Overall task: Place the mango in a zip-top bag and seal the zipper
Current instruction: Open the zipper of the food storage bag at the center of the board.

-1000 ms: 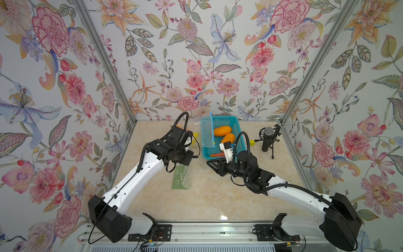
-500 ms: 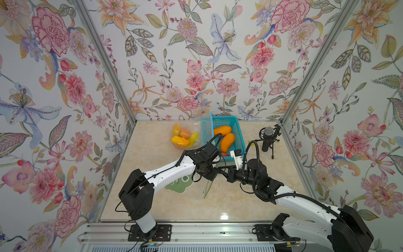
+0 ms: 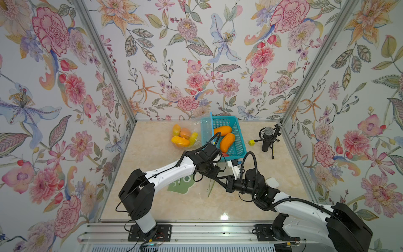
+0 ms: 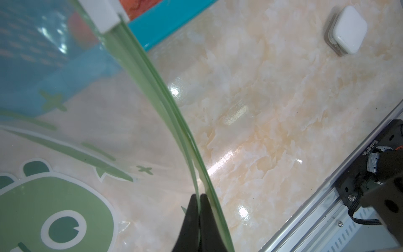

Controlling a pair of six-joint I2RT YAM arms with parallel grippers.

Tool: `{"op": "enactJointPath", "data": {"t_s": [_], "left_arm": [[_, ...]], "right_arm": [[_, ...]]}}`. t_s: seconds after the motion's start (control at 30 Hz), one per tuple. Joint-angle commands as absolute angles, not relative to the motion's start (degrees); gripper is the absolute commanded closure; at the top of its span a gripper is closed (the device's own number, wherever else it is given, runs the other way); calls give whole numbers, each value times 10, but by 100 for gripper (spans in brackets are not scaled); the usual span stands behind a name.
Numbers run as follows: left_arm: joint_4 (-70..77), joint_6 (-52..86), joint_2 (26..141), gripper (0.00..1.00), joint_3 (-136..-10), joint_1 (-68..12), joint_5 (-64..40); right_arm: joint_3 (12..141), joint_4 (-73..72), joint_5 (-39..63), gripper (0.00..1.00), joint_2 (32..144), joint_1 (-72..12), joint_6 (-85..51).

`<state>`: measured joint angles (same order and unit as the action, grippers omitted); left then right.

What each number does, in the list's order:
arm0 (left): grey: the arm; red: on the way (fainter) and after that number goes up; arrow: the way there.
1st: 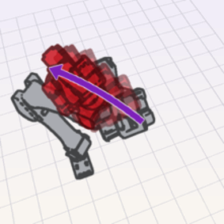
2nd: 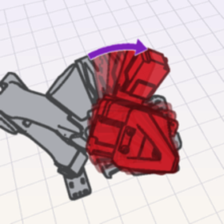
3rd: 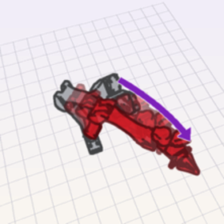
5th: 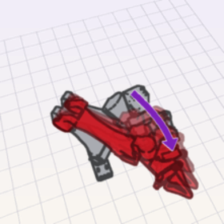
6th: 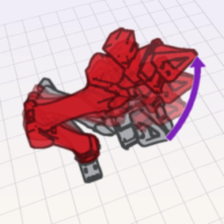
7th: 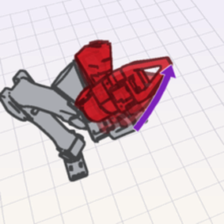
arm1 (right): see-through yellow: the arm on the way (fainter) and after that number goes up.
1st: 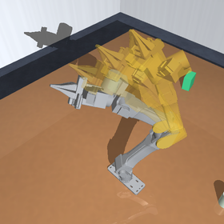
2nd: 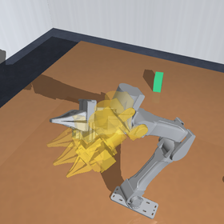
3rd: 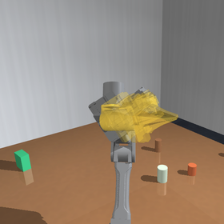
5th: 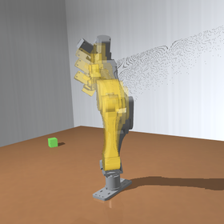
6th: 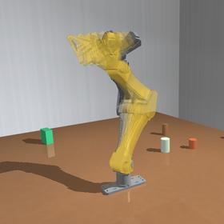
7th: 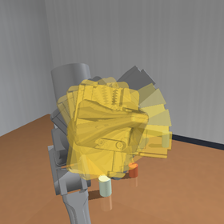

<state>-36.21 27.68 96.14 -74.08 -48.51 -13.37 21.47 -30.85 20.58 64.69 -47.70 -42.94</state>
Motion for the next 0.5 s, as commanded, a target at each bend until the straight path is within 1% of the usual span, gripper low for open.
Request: {"op": "enactJointPath", "data": {"t_s": [0.0,0.13,0.23,0.4,0.47], "left_arm": [[-345,289,941,100,-732,-482,-147],[-345,293,932,100,-732,-482,-147],[-350,294,919,100,-724,-478,-141],[-367,296,905,100,-725,-478,-146],[-369,301,902,100,-724,-480,-155]], "right_arm": [[216,-363,199,100,680,-490,-442],[236,-343,177,100,718,-497,-440],[237,-320,143,100,715,-497,-441],[288,-161,38,100,709,-495,-434],[290,-176,37,100,713,-492,-437]]}}
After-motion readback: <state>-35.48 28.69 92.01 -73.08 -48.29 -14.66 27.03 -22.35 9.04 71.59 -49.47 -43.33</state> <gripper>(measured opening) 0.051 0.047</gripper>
